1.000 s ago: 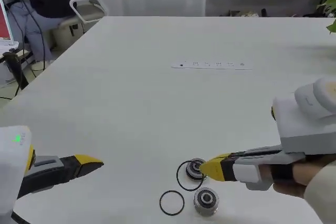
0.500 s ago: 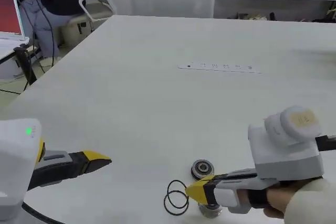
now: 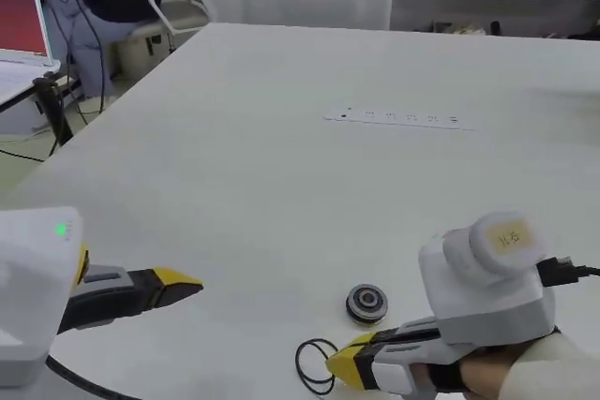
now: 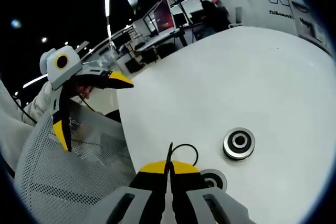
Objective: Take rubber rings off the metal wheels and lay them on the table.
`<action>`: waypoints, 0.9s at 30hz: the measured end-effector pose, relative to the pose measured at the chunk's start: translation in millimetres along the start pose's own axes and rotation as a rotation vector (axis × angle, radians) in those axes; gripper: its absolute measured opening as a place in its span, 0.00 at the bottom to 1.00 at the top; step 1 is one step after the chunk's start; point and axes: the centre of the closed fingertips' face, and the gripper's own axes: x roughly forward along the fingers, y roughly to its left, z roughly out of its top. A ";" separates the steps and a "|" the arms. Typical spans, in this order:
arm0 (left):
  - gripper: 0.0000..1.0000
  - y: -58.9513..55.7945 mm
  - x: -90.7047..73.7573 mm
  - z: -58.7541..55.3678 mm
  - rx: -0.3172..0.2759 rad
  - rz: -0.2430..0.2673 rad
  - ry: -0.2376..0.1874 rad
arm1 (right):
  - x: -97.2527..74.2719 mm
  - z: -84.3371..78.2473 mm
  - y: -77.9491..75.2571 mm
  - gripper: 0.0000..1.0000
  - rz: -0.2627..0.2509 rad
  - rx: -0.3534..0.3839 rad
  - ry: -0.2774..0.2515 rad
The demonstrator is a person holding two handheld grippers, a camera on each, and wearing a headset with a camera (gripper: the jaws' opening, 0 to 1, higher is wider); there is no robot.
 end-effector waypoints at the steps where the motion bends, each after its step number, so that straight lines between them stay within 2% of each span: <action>1: 0.87 0.0 0.0 0.0 -0.001 0.001 0.000 | 0.2 -0.1 -1.3 0.00 -0.005 -0.004 0.001; 8: 0.86 1.2 0.0 -1.9 -0.001 0.008 0.010 | 1.3 -4.4 -6.3 0.00 -0.034 -0.046 0.024; 11: 0.86 1.5 -0.1 -2.8 -0.003 0.009 0.015 | 1.5 -5.0 -7.5 0.07 -0.052 -0.087 0.036; 15: 0.86 1.4 -0.2 -2.8 -0.002 0.008 0.015 | -0.1 -5.5 -9.1 0.07 -0.063 -0.109 0.045; 16: 0.86 1.3 -0.1 -2.8 -0.001 0.008 0.015 | -0.7 -2.7 -11.2 0.08 -0.076 -0.102 0.030; 20: 0.86 0.8 -0.2 -2.4 -0.002 0.007 0.013 | -5.8 0.2 -12.2 0.10 -0.069 -0.097 0.021; 24: 0.86 -1.7 -0.1 -0.8 -0.008 -0.006 0.002 | -13.8 10.9 -14.1 0.12 -0.078 -0.067 -0.028; 27: 0.87 -5.5 0.9 -3.2 -0.013 -0.029 0.014 | -21.2 19.9 -10.0 0.14 -0.060 -0.046 -0.068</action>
